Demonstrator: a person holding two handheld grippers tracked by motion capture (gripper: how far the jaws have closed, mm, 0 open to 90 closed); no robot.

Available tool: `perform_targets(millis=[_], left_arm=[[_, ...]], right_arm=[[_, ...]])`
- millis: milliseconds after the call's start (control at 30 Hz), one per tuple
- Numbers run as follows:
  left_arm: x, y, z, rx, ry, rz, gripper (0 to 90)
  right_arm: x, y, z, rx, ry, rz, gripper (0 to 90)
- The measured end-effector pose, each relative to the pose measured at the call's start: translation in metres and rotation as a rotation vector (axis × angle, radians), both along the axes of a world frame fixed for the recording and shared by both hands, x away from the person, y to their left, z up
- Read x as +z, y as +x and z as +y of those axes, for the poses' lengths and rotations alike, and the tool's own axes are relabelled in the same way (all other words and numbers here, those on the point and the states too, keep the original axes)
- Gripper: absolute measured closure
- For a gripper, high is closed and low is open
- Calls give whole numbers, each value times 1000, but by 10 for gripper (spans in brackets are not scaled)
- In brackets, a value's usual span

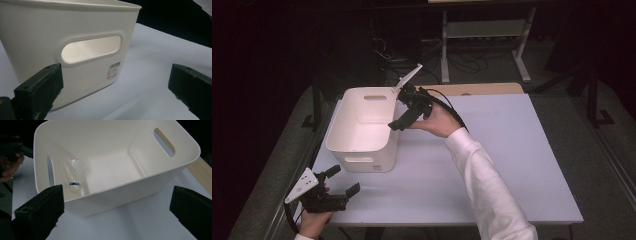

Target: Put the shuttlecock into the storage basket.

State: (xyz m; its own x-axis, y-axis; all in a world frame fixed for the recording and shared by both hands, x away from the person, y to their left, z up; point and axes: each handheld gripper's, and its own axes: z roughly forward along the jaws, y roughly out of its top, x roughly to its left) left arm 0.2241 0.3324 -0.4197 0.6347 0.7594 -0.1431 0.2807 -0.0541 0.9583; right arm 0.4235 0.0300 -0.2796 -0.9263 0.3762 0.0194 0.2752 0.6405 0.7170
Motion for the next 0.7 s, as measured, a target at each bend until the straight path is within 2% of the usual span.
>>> perform_targets(millis=[233,333,567,700], left_arm=[[0,0,0,-2,0,0,0],[0,0,0,-1,3,-2,0],[0,0,0,1,2,0,0],[0,1,0,-8,6,0,0]], right_arm=[[-3,-3,-11,2,25,-5,0],[-5,-6,-16,-15,34,13,0],[-15,-10,-32,-21,44,16,0],[-21,-12,-40,-26,68,14,0]])
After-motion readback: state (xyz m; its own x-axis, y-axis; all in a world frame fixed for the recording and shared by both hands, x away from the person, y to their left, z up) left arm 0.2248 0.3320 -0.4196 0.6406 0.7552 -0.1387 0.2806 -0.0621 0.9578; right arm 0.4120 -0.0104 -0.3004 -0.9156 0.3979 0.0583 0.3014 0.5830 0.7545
